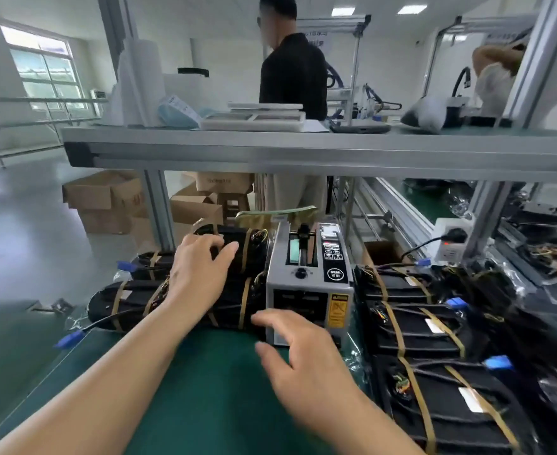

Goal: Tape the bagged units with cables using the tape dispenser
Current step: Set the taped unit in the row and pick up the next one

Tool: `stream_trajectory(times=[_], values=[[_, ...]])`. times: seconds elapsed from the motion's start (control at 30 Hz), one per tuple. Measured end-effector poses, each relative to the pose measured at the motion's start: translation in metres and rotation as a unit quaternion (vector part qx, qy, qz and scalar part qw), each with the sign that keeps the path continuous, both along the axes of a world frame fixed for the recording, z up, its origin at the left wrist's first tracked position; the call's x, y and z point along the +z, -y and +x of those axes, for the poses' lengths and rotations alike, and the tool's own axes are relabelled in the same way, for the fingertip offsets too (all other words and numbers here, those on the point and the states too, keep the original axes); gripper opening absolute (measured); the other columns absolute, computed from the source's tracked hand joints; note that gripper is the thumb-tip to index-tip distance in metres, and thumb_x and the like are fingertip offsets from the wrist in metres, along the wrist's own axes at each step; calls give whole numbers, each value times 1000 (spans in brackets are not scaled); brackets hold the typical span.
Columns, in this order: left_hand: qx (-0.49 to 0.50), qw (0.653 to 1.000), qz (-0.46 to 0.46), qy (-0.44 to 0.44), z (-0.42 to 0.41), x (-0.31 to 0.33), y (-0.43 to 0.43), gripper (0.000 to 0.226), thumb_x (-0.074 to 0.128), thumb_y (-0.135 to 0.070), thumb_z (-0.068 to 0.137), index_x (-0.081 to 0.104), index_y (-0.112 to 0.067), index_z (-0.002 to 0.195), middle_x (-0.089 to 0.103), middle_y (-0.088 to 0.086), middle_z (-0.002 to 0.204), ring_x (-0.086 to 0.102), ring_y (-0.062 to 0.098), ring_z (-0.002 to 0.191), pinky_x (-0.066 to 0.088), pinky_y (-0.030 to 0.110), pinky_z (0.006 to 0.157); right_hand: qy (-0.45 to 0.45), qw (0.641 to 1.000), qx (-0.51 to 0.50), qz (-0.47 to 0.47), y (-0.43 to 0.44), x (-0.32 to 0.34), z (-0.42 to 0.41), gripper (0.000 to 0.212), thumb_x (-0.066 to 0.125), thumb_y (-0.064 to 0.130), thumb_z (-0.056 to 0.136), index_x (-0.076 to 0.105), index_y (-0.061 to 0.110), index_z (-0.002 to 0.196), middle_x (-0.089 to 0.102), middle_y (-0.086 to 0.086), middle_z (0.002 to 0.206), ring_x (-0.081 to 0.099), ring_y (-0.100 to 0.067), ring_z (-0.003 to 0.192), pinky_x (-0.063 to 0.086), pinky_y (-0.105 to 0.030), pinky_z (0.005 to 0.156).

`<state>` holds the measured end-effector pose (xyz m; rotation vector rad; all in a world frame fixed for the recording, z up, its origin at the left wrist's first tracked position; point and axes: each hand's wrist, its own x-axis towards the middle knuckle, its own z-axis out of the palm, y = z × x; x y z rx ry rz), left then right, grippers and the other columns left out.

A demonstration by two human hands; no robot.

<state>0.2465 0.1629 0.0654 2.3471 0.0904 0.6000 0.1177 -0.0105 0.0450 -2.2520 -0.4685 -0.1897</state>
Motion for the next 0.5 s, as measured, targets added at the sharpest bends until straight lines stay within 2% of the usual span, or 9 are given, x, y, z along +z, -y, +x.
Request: stream_trajectory(times=[0.1,0.2,0.3,0.33,0.4,0.47,0.5], values=[[-73,997,-27,20,-54,-5,32,30,60,-46,93,70,-23,110,57,-4,115,53,14,108,42,33,95,25,999,-39,18,18,2,-16,36,57,24,99,59,26,134,58,16,135,48,1,126,31,-9,106],[-134,988,-83,4,-103,-12,73,16,64,-38,92,70,-27,101,60,-10,107,57,6,99,43,27,90,43,996,-71,20,43,-2,-38,35,59,20,98,60,23,133,61,12,131,51,-2,122,33,-10,105],[-196,972,-120,-47,-140,-27,115,2,63,-36,93,64,-38,94,61,-15,102,56,-9,92,38,3,74,40,992,-123,13,80,-13,-60,35,60,17,96,62,26,130,62,14,130,52,-1,121,35,-13,106],[-214,967,-119,-66,-148,-34,129,4,62,-36,94,65,-36,96,62,-15,100,56,-10,89,38,1,70,35,988,-153,2,94,-18,-67,35,61,18,96,62,27,130,61,14,130,52,-2,122,34,-13,105],[-237,957,-106,-126,-155,-48,156,15,59,-39,95,66,-29,103,64,-13,94,57,-4,77,40,7,63,29,971,-237,-22,126,-31,-80,36,63,18,95,62,23,130,59,10,133,48,-9,127,29,-14,104],[-245,946,-85,-195,-154,-57,179,19,54,-46,97,61,-28,97,59,-13,84,51,0,66,38,13,56,13,947,-320,-33,156,-43,-87,40,61,21,96,58,16,135,53,1,142,40,-15,136,24,-20,112],[-240,943,-75,-220,-151,-60,188,21,52,-49,97,58,-29,93,58,-11,85,52,1,68,39,13,56,-9,934,-353,-43,169,-49,-89,44,58,25,98,53,13,140,48,-3,148,35,-18,141,22,-25,116]])
